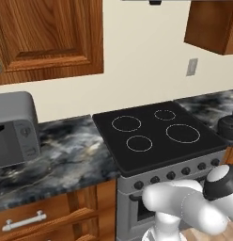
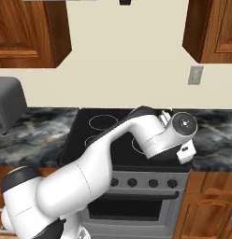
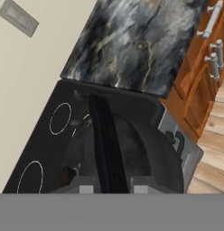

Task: The kettle is done boiling. Turn off the stove, then wait for 300 timesteps before moving the kettle to the dining table.

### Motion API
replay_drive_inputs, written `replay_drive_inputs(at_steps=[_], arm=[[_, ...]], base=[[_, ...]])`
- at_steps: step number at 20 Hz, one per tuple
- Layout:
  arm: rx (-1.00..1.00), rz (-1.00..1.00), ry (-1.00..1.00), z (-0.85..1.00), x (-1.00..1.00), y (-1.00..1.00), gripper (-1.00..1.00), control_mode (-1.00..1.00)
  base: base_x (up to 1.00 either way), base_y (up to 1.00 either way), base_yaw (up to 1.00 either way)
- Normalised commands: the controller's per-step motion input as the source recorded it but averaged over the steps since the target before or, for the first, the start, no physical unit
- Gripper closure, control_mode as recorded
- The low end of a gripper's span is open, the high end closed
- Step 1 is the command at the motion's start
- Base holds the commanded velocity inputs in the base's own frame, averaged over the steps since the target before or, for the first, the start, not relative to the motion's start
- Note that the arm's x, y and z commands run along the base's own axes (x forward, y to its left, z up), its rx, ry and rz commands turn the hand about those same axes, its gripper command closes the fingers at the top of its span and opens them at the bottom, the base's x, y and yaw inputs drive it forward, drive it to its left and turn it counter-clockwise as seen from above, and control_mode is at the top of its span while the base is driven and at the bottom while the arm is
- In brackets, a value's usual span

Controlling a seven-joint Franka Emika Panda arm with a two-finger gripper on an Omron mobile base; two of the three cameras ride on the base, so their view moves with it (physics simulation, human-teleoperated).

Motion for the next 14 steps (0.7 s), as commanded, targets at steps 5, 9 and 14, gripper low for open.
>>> replay_drive_inputs(at_steps=[5,9,14], arm=[[0.00,0.00,0.00,0.00,0.00,0.00,1.00,1.00],[0.00,0.00,0.00,0.00,0.00,0.00,1.00,1.00],[0.00,0.00,0.00,0.00,0.00,0.00,1.00,1.00]], base=[[-0.26,-0.44,-0.18],[-0.29,-0.44,-0.19],[-0.28,-0.40,-0.20]])
